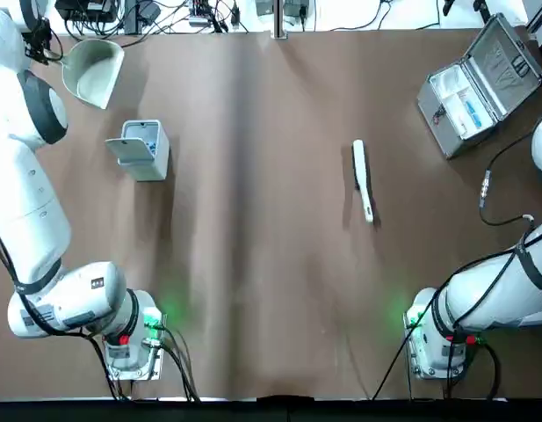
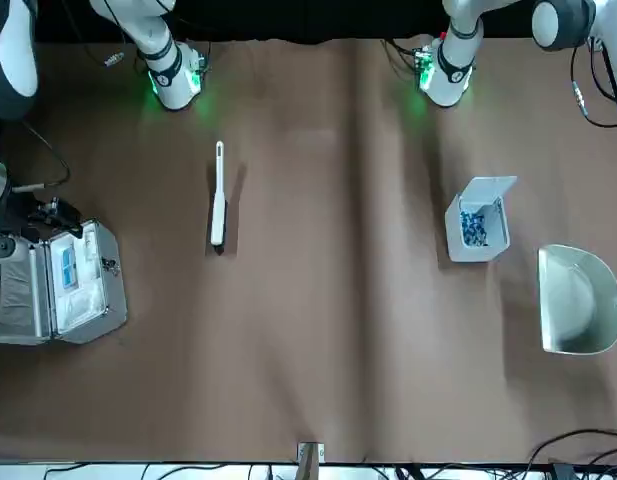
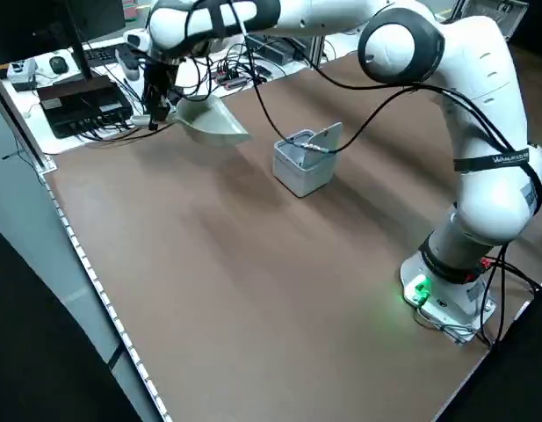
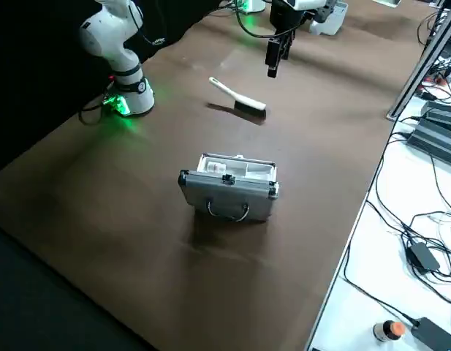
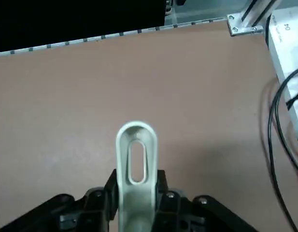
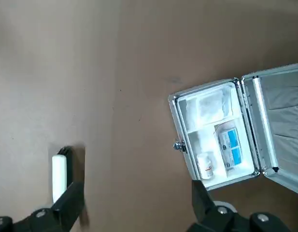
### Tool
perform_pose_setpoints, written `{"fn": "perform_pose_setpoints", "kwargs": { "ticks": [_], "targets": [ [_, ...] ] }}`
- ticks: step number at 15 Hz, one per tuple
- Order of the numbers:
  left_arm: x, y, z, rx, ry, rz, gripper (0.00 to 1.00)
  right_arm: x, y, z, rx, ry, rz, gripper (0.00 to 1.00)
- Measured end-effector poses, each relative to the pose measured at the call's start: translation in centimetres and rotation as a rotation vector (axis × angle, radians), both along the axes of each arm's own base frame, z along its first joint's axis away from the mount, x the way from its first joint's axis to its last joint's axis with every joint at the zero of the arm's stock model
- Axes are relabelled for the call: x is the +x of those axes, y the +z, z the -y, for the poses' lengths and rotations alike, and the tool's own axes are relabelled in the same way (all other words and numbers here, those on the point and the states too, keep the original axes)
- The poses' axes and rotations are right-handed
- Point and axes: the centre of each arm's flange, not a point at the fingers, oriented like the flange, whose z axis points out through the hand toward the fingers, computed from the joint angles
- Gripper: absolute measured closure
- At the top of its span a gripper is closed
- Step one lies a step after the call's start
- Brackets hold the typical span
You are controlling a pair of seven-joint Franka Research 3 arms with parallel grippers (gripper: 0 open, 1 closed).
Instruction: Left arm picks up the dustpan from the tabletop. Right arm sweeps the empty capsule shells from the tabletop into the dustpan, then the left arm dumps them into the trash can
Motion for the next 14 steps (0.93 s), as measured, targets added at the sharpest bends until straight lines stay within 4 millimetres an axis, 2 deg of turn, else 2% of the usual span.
{"fn": "perform_pose_setpoints", "kwargs": {
  "ticks": [5,9,14],
  "targets": [
    [-1.8,-4.3,-1.7,-0.005,0.01,0.002,0.67,0.0,0.0,0.0,0.0,0.0,0.0,0.01],
    [-4.7,-6.2,-3.0,-0.003,0.016,0.053,0.67,0.0,0.0,0.0,0.0,0.0,0.0,0.01],
    [-7.1,-8.3,-3.2,-0.023,0.032,0.037,0.67,0.1,0.0,0.0,0.0,0.0,0.005,0.01]
  ]
}}
